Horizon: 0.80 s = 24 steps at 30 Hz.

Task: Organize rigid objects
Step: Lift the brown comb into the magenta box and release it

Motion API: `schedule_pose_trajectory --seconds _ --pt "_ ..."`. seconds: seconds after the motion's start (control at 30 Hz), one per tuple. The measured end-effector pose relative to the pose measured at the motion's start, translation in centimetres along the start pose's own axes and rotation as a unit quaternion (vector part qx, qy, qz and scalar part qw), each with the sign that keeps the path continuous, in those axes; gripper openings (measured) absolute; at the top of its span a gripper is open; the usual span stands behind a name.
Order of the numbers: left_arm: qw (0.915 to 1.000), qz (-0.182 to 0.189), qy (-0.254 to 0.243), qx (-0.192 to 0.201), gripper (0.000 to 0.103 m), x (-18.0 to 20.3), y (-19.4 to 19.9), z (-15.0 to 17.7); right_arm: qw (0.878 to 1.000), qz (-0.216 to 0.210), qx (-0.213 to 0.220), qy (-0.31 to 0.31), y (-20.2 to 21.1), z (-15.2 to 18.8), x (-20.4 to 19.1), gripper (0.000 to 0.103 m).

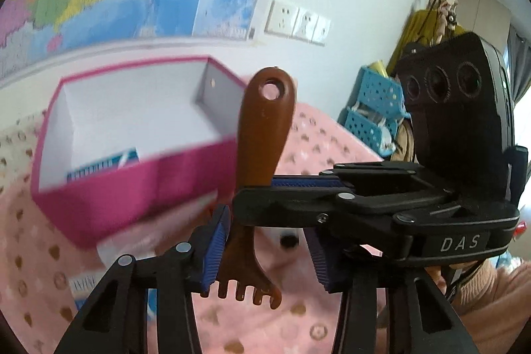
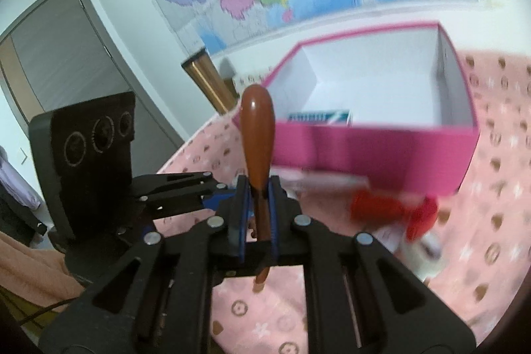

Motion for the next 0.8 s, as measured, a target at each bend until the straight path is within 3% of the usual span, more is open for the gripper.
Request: schedule_pose_trajectory --seconds 0.4,0.63,0.8 --pt "0.9993 -0.024 -0.001 0.03 0.044 -2.0 -2.6 -9.6 0.998 0.016 0.061 0.009 2.0 -9.7 3.0 0.013" --pt "0.9983 -0.058 0.007 -0.002 0.042 -4.3 -7.3 -10.6 0.998 0.027 0.057 -0.021 0.5 -12.2 7.2 0.013" --pt "0.9976 -0.058 0.019 -0.031 0.041 -5.0 -9.9 -9.8 0.998 0.036 0.031 -0.049 -1.3 -11.6 10.3 0.013"
Point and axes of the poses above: each gripper's, at about its wrist camera, not at the fingertips, and y roughly against the way its jaws point, x to its right, z to its underside, the point moved 10 cm from there along -y, roughly the way its jaws point, and after that the axes turned 7 degrees about -z, right-handed, at the moved point
